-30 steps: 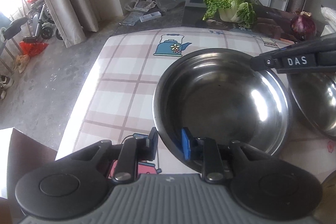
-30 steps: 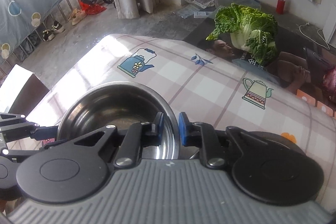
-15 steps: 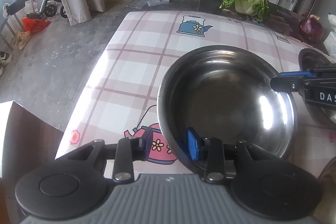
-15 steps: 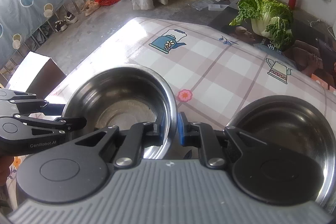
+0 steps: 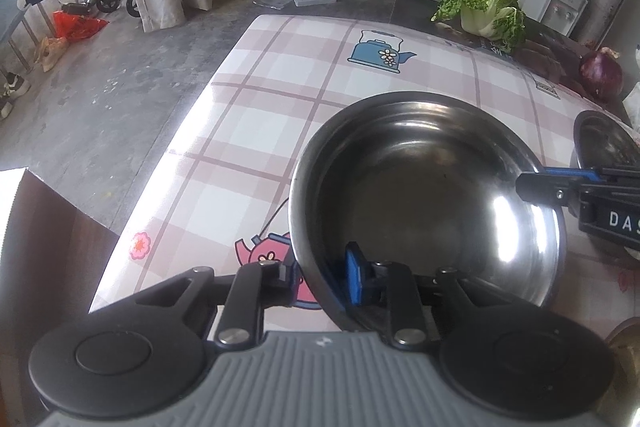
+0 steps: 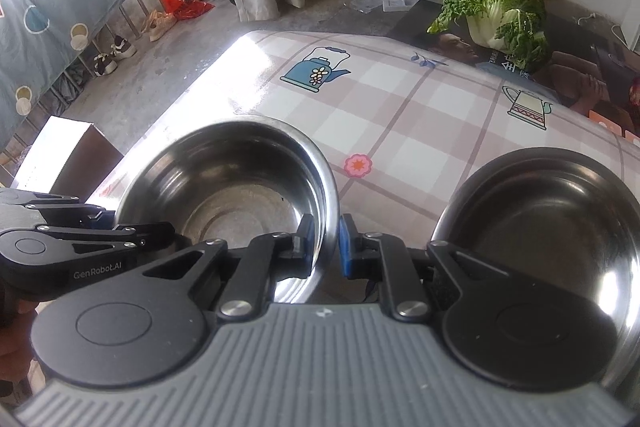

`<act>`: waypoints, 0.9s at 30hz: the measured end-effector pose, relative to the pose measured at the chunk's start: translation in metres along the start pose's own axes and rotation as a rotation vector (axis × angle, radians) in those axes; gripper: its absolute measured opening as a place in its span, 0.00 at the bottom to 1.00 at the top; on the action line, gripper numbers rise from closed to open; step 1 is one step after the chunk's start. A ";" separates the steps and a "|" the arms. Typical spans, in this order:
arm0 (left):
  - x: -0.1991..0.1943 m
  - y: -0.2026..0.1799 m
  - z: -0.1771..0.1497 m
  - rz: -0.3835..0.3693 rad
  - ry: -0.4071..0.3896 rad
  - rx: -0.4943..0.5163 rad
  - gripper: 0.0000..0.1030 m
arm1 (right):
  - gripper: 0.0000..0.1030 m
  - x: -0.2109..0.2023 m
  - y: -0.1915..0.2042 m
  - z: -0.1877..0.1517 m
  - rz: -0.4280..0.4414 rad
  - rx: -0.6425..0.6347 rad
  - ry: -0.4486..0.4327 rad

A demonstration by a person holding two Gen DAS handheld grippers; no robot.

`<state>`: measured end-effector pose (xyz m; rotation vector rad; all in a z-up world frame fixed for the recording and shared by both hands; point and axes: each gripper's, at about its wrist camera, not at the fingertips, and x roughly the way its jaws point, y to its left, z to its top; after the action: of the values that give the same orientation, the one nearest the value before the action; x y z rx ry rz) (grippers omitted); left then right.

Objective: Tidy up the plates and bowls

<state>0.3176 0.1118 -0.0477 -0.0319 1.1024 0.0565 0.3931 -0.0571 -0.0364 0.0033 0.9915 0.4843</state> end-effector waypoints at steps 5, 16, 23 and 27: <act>-0.013 0.000 0.001 0.003 -0.018 0.002 0.22 | 0.11 -0.009 0.005 0.002 -0.002 0.000 -0.010; -0.057 -0.026 0.003 -0.029 -0.089 0.036 0.22 | 0.11 -0.058 -0.005 -0.001 -0.013 0.033 -0.064; -0.078 -0.077 0.013 -0.069 -0.144 0.122 0.22 | 0.11 -0.106 -0.039 -0.016 -0.058 0.087 -0.111; -0.074 -0.112 0.018 -0.103 -0.156 0.158 0.22 | 0.11 -0.129 -0.069 -0.027 -0.099 0.127 -0.131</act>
<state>0.3072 -0.0012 0.0260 0.0567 0.9452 -0.1192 0.3404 -0.1754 0.0372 0.0988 0.8881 0.3259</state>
